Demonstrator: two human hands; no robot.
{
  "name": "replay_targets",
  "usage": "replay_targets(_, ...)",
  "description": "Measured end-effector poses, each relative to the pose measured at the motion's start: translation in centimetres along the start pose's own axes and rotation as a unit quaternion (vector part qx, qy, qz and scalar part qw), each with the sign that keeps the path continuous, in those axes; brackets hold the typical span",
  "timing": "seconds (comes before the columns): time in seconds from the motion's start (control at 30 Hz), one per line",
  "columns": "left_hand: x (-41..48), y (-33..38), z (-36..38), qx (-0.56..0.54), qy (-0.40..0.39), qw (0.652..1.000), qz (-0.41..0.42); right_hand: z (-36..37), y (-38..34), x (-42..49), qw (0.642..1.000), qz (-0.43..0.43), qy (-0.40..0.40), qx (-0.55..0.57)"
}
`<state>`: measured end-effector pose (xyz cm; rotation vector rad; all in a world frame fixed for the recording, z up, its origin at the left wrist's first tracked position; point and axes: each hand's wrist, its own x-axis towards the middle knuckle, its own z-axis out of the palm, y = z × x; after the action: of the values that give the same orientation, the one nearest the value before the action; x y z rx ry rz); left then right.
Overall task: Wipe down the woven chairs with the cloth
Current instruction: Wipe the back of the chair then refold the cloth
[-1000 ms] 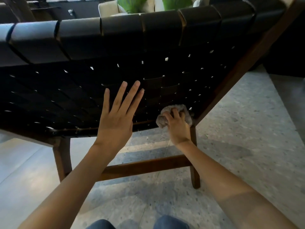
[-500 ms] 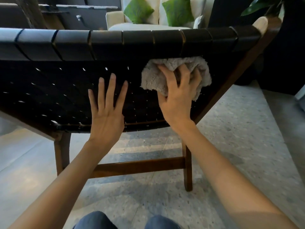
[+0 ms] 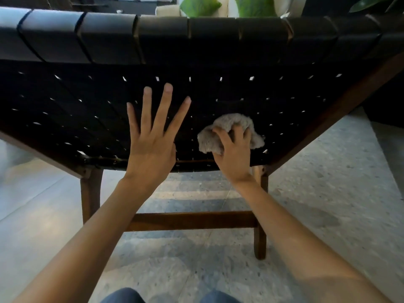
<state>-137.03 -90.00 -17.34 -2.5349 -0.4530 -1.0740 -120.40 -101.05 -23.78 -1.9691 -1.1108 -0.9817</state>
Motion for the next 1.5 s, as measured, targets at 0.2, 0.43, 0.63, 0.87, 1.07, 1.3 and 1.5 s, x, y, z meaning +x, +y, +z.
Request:
replay_targets(0.2,0.4,0.1,0.7,-0.018,-0.006,1.0,-0.004,3.4,1.1,-5.2,0.98,0.032,-0.196,-0.009)
replay_targets(0.43,-0.2,0.0,0.2,-0.042,-0.007,0.999,0.008,1.7,0.4,-4.3,0.949,0.079,-0.305,0.026)
replay_targets(0.63,-0.8,-2.0,-1.5,-0.08,0.001,0.997,-0.004,-6.6,-4.2,-2.0,0.993,-0.06,-0.064,0.083)
replay_targets(0.87,-1.1,-4.5,-3.0,-0.097,0.027,0.993,-0.055,-8.8,-9.3,5.2,0.988,-0.088,0.104,0.07)
replay_targets(1.07,-1.2,-5.4,-3.2,-0.078,0.015,0.996,-0.051,-6.8,-10.4,7.4,0.992,-0.039,0.112,0.034)
replay_targets(1.3,-1.2,-5.5,-2.3,-0.068,0.019,0.996,-0.045,-2.6,-8.9,5.7,0.993,-0.08,0.074,0.036)
replay_targets(1.5,-1.6,-5.5,-1.6,-0.057,0.021,0.997,-0.038,3.6,-7.0,-0.9,0.991,0.01,-0.123,0.056)
